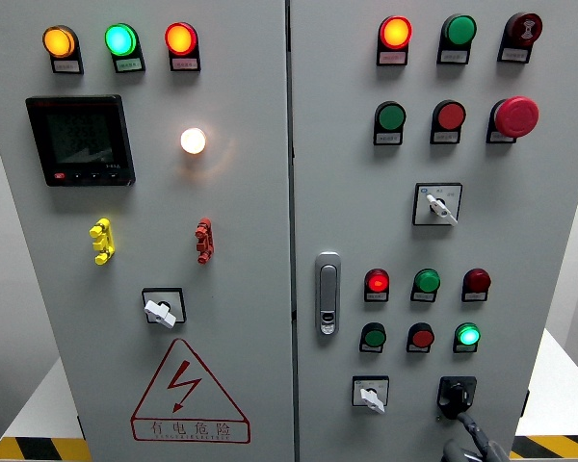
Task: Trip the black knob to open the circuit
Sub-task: 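Release the black knob and pull the right hand back down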
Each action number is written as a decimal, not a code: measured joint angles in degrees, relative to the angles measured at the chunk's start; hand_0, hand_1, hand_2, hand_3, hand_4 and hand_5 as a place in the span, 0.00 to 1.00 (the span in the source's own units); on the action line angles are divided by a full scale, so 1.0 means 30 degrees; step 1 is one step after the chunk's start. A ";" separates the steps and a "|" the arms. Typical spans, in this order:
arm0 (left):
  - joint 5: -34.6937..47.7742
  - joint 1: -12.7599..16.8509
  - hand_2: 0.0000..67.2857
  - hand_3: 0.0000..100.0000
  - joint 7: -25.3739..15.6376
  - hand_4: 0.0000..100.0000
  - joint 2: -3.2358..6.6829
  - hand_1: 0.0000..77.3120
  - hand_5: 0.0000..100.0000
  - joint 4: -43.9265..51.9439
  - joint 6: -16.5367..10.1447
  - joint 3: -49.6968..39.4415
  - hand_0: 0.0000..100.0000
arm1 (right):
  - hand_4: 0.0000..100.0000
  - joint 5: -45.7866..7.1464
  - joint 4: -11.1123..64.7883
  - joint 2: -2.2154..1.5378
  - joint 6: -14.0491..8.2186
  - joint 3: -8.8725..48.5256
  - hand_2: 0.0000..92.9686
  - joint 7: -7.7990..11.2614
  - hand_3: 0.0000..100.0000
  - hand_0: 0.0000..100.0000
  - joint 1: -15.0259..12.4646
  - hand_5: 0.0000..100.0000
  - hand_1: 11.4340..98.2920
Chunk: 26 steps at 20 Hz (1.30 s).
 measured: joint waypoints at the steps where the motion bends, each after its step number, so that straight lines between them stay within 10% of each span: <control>1: 0.0000 -0.0012 0.19 0.21 0.0000 0.07 0.0004 0.04 0.01 0.0000 0.0000 0.0000 0.00 | 1.00 -0.0026 0.0000 -0.0066 0.0000 0.0028 0.05 0.0008 0.90 1.00 -0.0007 1.00 0.51; 13: 0.0000 0.0007 0.19 0.21 0.0000 0.07 -0.0007 0.04 0.01 0.0000 0.0000 0.0000 0.00 | 1.00 -0.0784 0.0060 -0.0784 0.0008 0.0177 0.05 0.0127 0.91 1.00 -0.0227 1.00 0.51; 19: 0.0000 -0.0001 0.19 0.21 0.0000 0.07 -0.0016 0.04 0.01 0.0000 0.0000 0.0000 0.00 | 1.00 -0.1194 0.0155 -0.0930 0.0029 0.0239 0.05 0.0141 0.91 1.00 -0.0522 1.00 0.50; 26: 0.0000 -0.0011 0.19 0.21 0.0000 0.07 -0.0008 0.04 0.01 0.0000 0.0001 -0.0001 0.00 | 0.95 -0.1258 0.0951 -0.0809 0.0030 0.0263 0.04 0.0142 0.91 1.00 -0.1335 1.00 0.44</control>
